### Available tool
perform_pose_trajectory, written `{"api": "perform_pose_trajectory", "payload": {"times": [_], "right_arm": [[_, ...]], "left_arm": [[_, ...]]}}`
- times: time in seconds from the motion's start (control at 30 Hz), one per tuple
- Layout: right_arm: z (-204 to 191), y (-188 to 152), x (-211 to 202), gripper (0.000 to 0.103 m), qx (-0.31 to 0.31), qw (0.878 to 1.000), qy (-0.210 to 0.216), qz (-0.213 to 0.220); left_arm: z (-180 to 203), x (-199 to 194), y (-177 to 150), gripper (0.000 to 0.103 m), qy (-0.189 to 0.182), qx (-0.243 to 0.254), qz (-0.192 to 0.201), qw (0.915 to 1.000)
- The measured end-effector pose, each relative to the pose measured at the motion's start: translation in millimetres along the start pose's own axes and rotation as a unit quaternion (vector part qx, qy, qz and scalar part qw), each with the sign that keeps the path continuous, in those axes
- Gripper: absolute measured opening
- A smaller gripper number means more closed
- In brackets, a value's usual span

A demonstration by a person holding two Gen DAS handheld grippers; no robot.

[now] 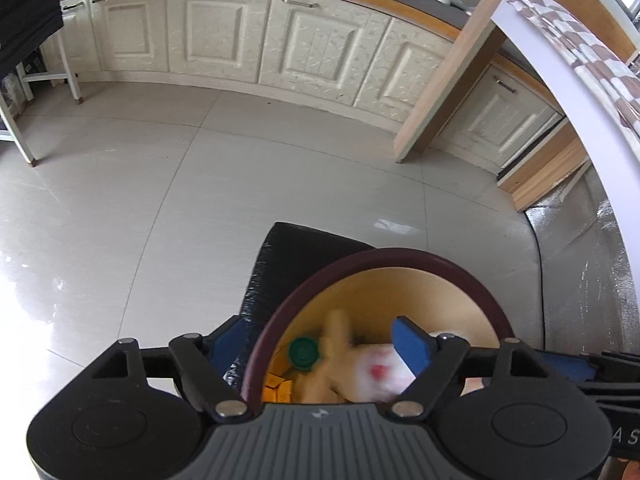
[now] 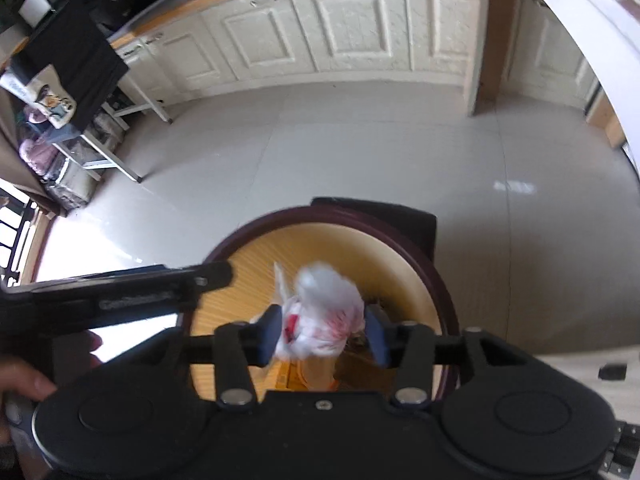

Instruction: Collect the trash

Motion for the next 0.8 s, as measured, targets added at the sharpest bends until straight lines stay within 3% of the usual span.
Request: {"api": "perform_pose_trajectory", "payload": {"times": [0.27, 0.33, 0.47, 0.63, 0.8], "right_arm": [[-3.0, -8.6, 5.5, 0.056, -0.038, 0.998, -0.037, -0.032], [-4.6, -10.5, 4.7, 0.062, -0.053, 0.997, -0.043, -0.036], [-4.8, -15.9, -1.1, 0.066, -0.066, 0.995, -0.061, -0.038], [-2.9, -12.8, -23.5, 0.086, -0.051, 0.996, -0.072, -0.011], [-3.7, -15.2, -48.3, 0.099, -0.038, 0.995, -0.09, 0.004]], "left_arm": [[-7.0, -8.1, -12.7, 0.089, 0.009, 0.002, -0.006, 0.9999], [-8.9, -12.6, -17.0, 0.092, 0.01, 0.005, -0.007, 0.9999], [-9.5, -23.4, -23.5, 0.099, 0.01, 0.011, -0.006, 0.9999], [-9.1, -43.3, -28.6, 0.103, 0.009, 0.021, 0.005, 0.9997], [-6.8, -65.3, -33.7, 0.103, 0.01, 0.028, 0.014, 0.9994]]}}
Point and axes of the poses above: each gripper's, at about its wrist camera, not at the fingertips, and x roughly the way its jaws point, z to its right, y to its top, the point moved 4 cm from there along x, roughly the way its jaws point, and after that the axes turned 13 degrees about -x, right-handed, at the moved point
